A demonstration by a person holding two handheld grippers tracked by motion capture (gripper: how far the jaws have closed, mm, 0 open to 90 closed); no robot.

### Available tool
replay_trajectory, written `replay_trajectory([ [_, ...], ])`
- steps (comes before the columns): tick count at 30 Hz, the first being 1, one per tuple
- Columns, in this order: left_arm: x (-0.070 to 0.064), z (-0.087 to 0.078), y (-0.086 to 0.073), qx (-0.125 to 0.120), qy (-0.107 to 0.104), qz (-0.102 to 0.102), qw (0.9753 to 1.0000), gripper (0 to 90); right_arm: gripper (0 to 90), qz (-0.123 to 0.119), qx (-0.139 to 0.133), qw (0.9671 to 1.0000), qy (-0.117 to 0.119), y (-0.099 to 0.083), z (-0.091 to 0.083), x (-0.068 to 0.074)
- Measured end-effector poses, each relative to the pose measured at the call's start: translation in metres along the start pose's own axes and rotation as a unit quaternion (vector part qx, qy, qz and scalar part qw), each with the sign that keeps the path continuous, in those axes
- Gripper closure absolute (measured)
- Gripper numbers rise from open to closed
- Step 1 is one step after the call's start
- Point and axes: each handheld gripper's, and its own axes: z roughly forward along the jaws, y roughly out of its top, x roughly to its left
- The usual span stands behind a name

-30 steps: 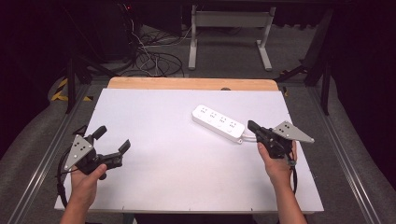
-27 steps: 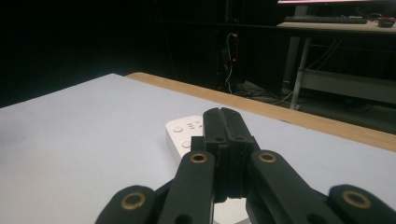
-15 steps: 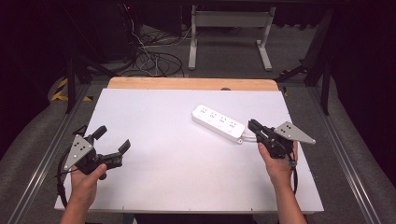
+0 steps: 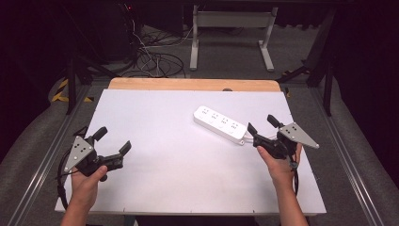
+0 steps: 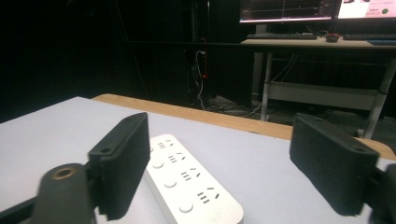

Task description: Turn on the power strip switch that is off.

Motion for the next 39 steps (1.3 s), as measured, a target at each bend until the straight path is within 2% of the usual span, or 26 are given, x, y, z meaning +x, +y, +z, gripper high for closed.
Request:
replay_trajectory([
  [8, 0.0000, -0.0003, 0.0003, -0.002, 0.001, -0.001, 1.0000, 2.6, 13.8, -0.010, 0.001, 0.9999, -0.002, -0.0010, 0.0017, 0.0026],
  [39, -0.0012, -0.0003, 0.0008, -0.003, -0.003, 0.001, 1.0000, 2.6, 16.0, -0.016, 0.013, 0.9998, -0.001, -0.0033, 0.0009, 0.0031],
])
